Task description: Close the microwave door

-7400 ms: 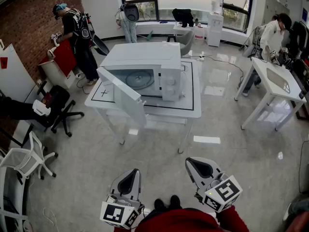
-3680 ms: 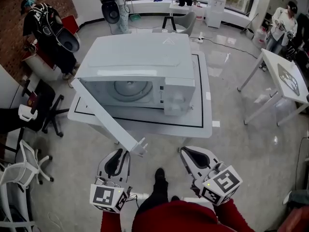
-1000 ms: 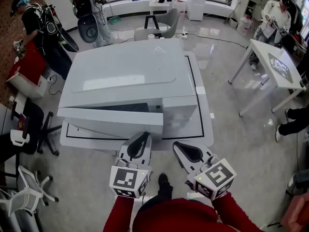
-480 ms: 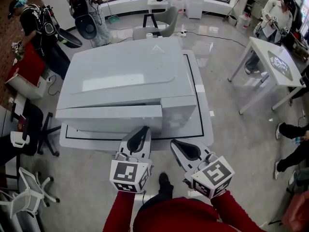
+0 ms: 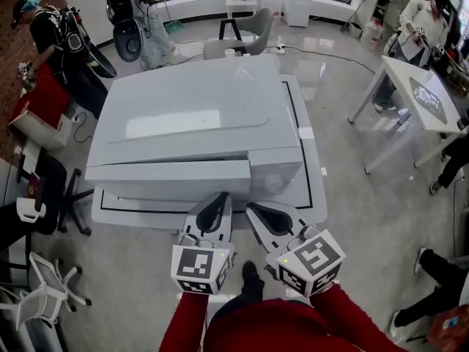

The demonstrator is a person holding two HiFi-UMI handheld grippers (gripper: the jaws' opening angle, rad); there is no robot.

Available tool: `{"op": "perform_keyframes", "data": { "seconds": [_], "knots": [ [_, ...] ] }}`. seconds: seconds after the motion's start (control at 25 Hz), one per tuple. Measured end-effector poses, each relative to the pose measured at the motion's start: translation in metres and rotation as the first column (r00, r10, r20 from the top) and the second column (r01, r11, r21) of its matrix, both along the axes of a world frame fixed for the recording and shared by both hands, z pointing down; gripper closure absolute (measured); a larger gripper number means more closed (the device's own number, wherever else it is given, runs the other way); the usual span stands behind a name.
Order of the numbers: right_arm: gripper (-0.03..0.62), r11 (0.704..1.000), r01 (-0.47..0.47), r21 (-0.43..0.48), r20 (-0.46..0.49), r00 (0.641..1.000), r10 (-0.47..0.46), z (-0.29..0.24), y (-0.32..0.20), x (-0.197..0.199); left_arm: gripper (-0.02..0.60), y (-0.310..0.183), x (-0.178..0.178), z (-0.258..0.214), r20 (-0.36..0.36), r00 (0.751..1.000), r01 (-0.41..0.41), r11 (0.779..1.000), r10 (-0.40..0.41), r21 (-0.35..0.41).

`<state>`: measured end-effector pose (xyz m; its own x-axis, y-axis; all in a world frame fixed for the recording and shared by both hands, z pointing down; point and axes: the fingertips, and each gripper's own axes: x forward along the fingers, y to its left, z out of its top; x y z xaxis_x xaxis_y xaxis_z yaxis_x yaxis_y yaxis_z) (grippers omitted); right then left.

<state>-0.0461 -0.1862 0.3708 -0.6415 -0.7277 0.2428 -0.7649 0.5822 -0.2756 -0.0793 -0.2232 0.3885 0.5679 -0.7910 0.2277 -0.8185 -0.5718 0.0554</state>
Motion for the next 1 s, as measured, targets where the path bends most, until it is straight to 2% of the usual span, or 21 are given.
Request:
{"op": "perform_keyframes", "data": {
  "seconds": [0.12,0.28,0.68,1.0],
  "knots": [
    [0.582,1.0,-0.007,0.004,-0.024,1.0,0.007,0.001,-0.007,-0.004,0.563,0.001,0.003,-0.001,-0.007,1.0,-0.005,1.0,0.005,-0.005],
    [0.582,0.997,-0.07,0.043,-0.027,0.997,0.072,-0.006,-0.023,-0.004,0.565,0.001,0.002,-0.002,-0.01,1.0,-0.004,1.0,0.004,-0.009],
    [0.582,0.985,-0.173,0.028,-0.073,0.982,0.174,0.0,-0.031,0.002,0.569,0.0,0.003,-0.001,-0.015,1.0,0.007,1.0,-0.007,-0.014],
    [0.582,0.98,-0.2,0.014,-0.079,0.977,0.2,-0.001,-0.037,0.003,0.569,-0.004,0.004,-0.002,-0.024,1.0,0.02,1.0,-0.02,-0.021]
  ]
}}
